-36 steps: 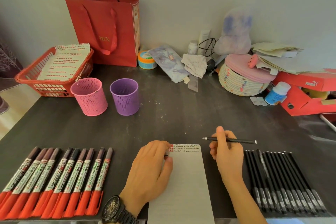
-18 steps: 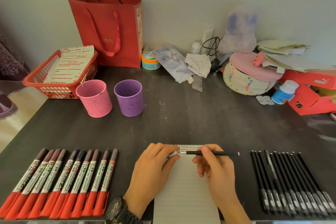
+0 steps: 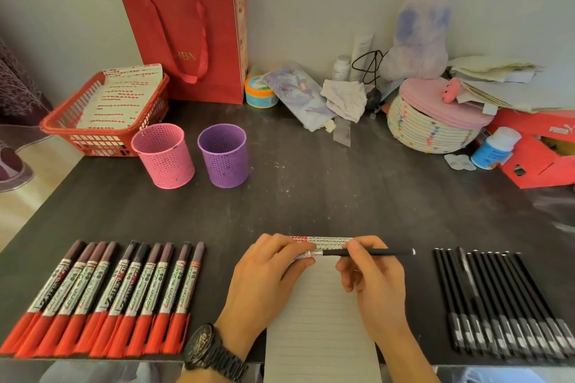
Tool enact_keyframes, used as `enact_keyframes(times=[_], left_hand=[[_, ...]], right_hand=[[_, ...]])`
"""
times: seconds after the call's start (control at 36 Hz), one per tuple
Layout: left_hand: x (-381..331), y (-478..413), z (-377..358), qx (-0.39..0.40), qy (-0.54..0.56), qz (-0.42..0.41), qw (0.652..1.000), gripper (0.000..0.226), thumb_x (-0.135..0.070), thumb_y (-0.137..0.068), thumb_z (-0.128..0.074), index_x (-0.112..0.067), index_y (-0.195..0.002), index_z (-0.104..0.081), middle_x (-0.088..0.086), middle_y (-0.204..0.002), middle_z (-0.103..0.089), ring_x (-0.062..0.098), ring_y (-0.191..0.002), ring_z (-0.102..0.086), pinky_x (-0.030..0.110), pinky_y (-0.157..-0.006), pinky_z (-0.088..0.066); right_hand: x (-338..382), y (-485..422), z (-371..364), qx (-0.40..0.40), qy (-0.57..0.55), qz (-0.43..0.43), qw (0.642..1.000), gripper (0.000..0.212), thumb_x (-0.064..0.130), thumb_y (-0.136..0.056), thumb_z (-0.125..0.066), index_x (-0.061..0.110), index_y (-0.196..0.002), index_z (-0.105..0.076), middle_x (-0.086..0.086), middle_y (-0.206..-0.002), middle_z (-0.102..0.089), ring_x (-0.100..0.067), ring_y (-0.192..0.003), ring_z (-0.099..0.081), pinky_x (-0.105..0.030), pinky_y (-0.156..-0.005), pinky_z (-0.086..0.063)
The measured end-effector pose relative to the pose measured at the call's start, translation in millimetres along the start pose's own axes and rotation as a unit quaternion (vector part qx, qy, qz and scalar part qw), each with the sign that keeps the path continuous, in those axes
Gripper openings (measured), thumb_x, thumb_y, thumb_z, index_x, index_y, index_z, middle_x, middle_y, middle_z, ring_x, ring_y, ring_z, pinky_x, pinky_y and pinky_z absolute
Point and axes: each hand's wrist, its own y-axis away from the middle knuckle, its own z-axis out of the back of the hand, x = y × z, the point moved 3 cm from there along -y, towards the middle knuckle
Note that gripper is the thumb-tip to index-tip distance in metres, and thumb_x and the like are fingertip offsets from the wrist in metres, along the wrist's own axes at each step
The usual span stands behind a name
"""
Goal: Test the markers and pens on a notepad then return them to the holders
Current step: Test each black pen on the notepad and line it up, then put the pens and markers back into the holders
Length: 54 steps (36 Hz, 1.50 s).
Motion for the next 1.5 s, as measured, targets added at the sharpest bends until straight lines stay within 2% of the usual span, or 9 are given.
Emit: enact_keyframes(times=[0.19,0.44,0.69,0.92,1.08,1.22,1.36,1.42,1.5], left_hand=[[-3.0,2.6,-1.9,-0.007,-0.013,-0.071,0.997,0.030,-0.039,-0.098,-0.052,-0.024,-0.115,-0.072,-0.011,-0.112,-0.068,0.008,-0.100,-0.060,0.022,-0.078,-0.053],[-3.9,3.1,-5.7,-0.037,-0.032,-0.100,0.994,0.024,-0.036,-0.098,-0.053,-0.027,-0.108,-0.073,-0.013,-0.106,-0.067,0.006,-0.091,-0.058,0.016,-0.071,-0.047],[6.5,3.8,-12.9,0.062,-0.049,0.022,0.997,0.034,-0.058,-0.085,-0.057,-0.040,-0.113,-0.066,-0.028,-0.111,-0.062,-0.005,-0.105,-0.054,0.011,-0.079,-0.044],[5.0,0.7,-10.6,0.065,-0.048,0.009,0.997,0.030,-0.057,-0.087,-0.046,-0.040,-0.097,-0.069,-0.030,-0.108,-0.057,-0.006,-0.102,-0.051,0.021,-0.078,-0.053],[-27.3,-17.8,-1.5,0.143,-0.169,-0.055,0.974,0.030,-0.048,-0.086,-0.044,-0.035,-0.089,-0.071,-0.018,-0.095,-0.065,0.007,-0.079,-0.064,0.022,-0.053,-0.051],[-91.9,-45.5,-20.2,0.206,-0.161,-0.035,0.965,0.042,-0.064,-0.095,-0.033,-0.041,-0.125,-0.049,-0.021,-0.120,-0.055,0.007,-0.108,-0.057,0.025,-0.078,-0.049],[-158.0,-54.7,-76.0,0.265,-0.177,-0.009,0.948,0.061,-0.080,-0.087,-0.022,-0.026,-0.099,-0.047,-0.003,-0.093,-0.062,0.023,-0.090,-0.063,0.032,-0.064,-0.043],[-173.5,-57.8,-98.7,0.287,-0.185,0.003,0.940,0.068,-0.081,-0.087,-0.023,-0.021,-0.107,-0.048,0.002,-0.090,-0.059,0.026,-0.090,-0.063,0.032,-0.061,-0.040],[-188.3,-67.3,-116.7,0.299,-0.187,0.050,0.934,0.084,-0.082,-0.087,-0.027,-0.012,-0.131,-0.042,0.002,-0.091,-0.056,0.023,-0.090,-0.064,0.030,-0.060,-0.041]], right_hand=[[8.3,3.4,-14.4,0.052,0.124,0.034,0.990,0.009,0.033,-0.087,-0.067,0.037,-0.086,-0.076,-0.002,-0.071,-0.073,-0.010,-0.054,-0.062,-0.015,-0.052,-0.047],[7.8,3.5,-18.1,0.073,0.155,0.007,0.985,0.014,0.021,-0.093,-0.071,0.032,-0.087,-0.076,0.001,-0.075,-0.075,-0.011,-0.063,-0.067,-0.021,-0.058,-0.051],[13.3,4.1,-5.5,0.011,0.095,-0.020,0.995,0.016,0.028,-0.098,-0.063,0.021,-0.084,-0.068,-0.004,-0.067,-0.065,-0.018,-0.053,-0.059,-0.030,-0.053,-0.048],[50.4,14.3,71.4,-0.054,0.008,-0.038,0.998,0.042,0.047,-0.089,-0.053,0.014,-0.070,-0.072,-0.009,-0.065,-0.065,-0.022,-0.060,-0.066,-0.029,-0.049,-0.052],[85.2,14.7,184.0,-0.130,0.063,-0.066,0.987,0.043,0.042,-0.099,-0.048,0.024,-0.063,-0.062,-0.007,-0.071,-0.064,-0.023,-0.055,-0.064,-0.034,-0.054,-0.054],[83.6,2.9,266.3,-0.165,0.293,-0.136,0.932,0.035,0.045,-0.100,-0.053,0.014,-0.085,-0.062,-0.011,-0.070,-0.061,-0.013,-0.043,-0.042,-0.026,-0.041,-0.032],[66.3,-8.9,296.7,-0.129,0.409,-0.264,0.864,0.052,0.064,-0.086,-0.061,0.014,-0.096,-0.052,-0.004,-0.073,-0.058,-0.019,-0.061,-0.054,-0.031,-0.052,-0.048],[63.6,-12.4,299.0,-0.121,0.476,-0.251,0.834,0.053,0.066,-0.087,-0.060,0.019,-0.111,-0.053,0.002,-0.086,-0.064,-0.014,-0.075,-0.062,-0.034,-0.068,-0.054],[65.9,-14.3,290.2,-0.099,0.535,-0.216,0.811,0.070,0.070,-0.087,-0.056,0.018,-0.133,-0.048,0.009,-0.090,-0.065,-0.004,-0.077,-0.060,-0.023,-0.062,-0.044]])
